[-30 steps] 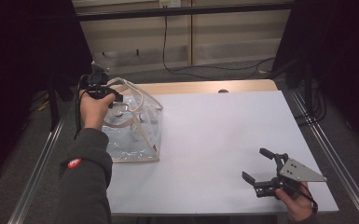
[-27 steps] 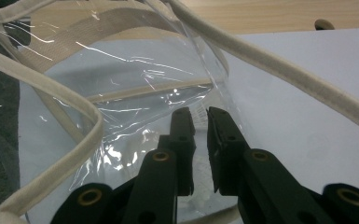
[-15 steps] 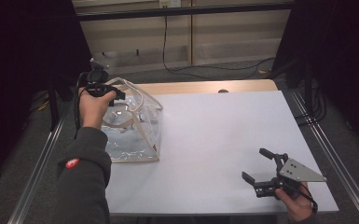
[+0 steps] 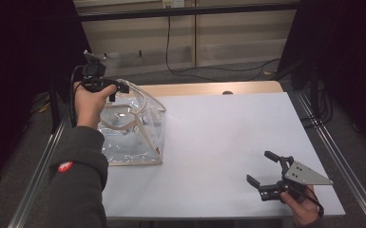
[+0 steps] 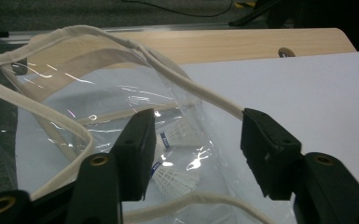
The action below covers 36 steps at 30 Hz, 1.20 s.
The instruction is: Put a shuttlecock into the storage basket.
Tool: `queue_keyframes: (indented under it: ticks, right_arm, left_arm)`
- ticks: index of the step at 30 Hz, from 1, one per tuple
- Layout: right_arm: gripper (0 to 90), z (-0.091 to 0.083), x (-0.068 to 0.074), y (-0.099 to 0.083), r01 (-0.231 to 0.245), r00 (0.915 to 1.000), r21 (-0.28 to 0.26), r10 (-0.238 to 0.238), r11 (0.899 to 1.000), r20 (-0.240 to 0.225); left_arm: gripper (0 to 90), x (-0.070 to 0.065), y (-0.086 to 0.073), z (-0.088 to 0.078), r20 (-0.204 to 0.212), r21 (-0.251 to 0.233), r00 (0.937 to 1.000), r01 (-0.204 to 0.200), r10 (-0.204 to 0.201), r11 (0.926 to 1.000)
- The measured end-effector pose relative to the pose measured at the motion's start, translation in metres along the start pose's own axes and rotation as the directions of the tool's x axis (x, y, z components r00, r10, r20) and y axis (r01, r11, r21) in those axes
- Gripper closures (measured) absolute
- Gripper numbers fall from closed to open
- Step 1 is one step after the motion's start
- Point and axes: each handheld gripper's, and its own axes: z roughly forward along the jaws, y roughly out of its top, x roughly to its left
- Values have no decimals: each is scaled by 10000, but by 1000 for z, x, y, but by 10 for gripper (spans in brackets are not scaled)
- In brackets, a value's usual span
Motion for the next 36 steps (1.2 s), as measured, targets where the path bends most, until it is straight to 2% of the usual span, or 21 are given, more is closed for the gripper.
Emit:
queue_keyframes:
  ticks: [5, 13, 16, 17, 20, 29, 35, 36]
  right_arm:
    - [3, 0, 0, 0, 10, 10000, 10, -10, 10000, 25]
    - [3, 0, -1, 0, 23, 10000, 42, -23, 10000, 17]
    - [3, 1, -1, 0, 13, 10000, 67, -13, 10000, -13]
    - [3, 1, -1, 0, 20, 10000, 55, -20, 10000, -4]
    - [3, 0, -1, 0, -39, 10000, 28, 39, 10000, 43]
    - [3, 1, 0, 1, 23, 10000, -3, -23, 10000, -9]
    - [3, 4, 1, 1, 62, 10000, 15, -62, 10000, -67]
    - [3, 4, 1, 1, 46, 10000, 31, -45, 10000, -69]
  left_arm:
    - [332, -2, 0, -5, 53, -24, 9999, -105, 105, 9999]
    - [247, -7, -2, -9, 305, 91, 9995, -114, 111, 9999]
    - [221, -8, -3, -10, 428, 140, 9988, -229, 222, 9996]
    - [214, -10, -4, -11, 437, 89, 9990, -136, 132, 9999]
    - [197, -11, -6, -15, 603, 228, 9976, -342, 328, 9992]
    - [165, -13, -16, -24, 1082, 194, 9929, -513, 489, 9985]
    - [160, -13, -24, -26, 1250, 231, 9901, -675, 641, 9975]
    - [160, -14, -25, -26, 1226, 148, 9909, -576, 553, 9982]
